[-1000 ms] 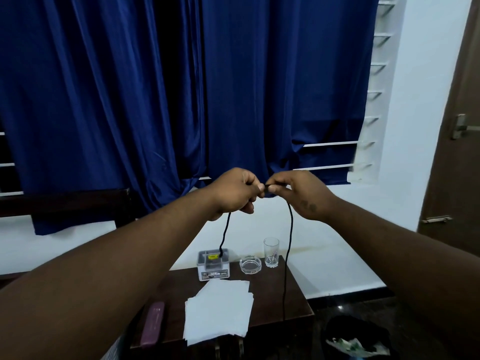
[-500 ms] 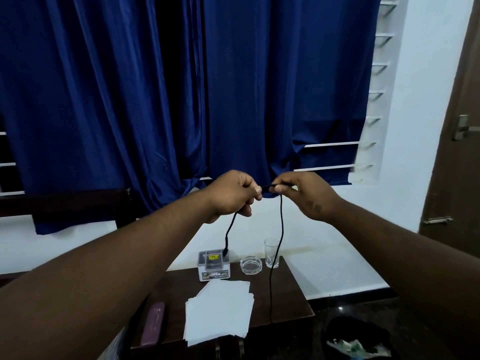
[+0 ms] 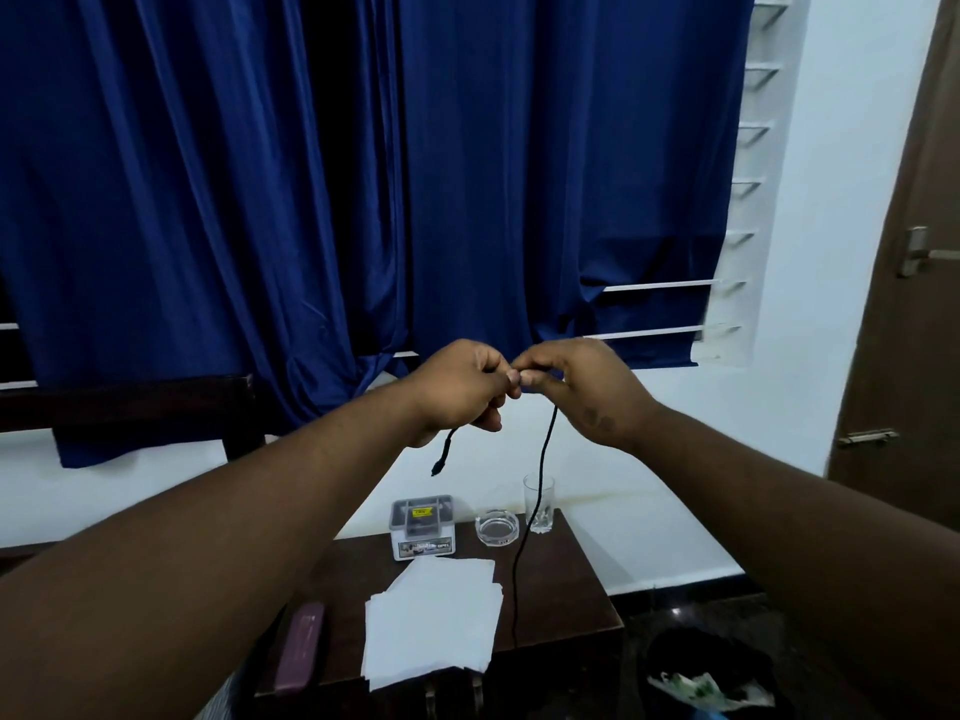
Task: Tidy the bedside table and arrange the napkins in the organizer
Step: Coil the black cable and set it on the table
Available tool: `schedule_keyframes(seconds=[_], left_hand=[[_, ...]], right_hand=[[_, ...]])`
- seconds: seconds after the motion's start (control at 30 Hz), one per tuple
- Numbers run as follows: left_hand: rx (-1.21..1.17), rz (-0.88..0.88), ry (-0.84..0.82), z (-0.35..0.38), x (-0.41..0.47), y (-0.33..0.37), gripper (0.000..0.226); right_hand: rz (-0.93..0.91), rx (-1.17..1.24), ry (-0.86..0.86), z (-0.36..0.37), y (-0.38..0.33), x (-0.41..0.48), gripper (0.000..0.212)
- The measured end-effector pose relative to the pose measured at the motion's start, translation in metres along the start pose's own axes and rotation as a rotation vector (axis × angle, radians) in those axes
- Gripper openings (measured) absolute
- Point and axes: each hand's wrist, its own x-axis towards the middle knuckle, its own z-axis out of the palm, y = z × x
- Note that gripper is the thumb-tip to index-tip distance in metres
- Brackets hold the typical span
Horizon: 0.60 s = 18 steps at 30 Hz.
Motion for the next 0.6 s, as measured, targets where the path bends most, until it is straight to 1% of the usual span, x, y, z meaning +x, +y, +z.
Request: schedule_keyframes(seconds=[0.1, 0.2, 0.33, 0.5, 0.6], left_hand=[[-0.014, -0.004, 0.001, -0.003, -0.001, 0.001, 0.023], [-0.027, -0.009, 0.005, -0.005, -0.002, 0.0, 0.021], [-0.042, -0.013, -0.01, 0.0, 0.0, 0.001, 0.023], [-0.058, -0.031, -0.017, -0.001, -0.001, -0.002, 0.023], [-0.086, -0.027, -0.023, -0.002, -0.004, -0.001, 0.024]], right_hand=[[0.064, -0.022, 0.074, -0.004, 0.01, 0.0, 0.013], [0.127, -0.012, 0.084, -0.007, 0.015, -0.004, 0.012], [0.013, -0.039, 0.034, -0.002, 0.003, -0.001, 0.014], [0.151, -0.011, 0.09, -0.005, 0.014, 0.0, 0.011], [0.186, 0.012, 0.115, -0.003, 0.013, -0.001, 0.012]])
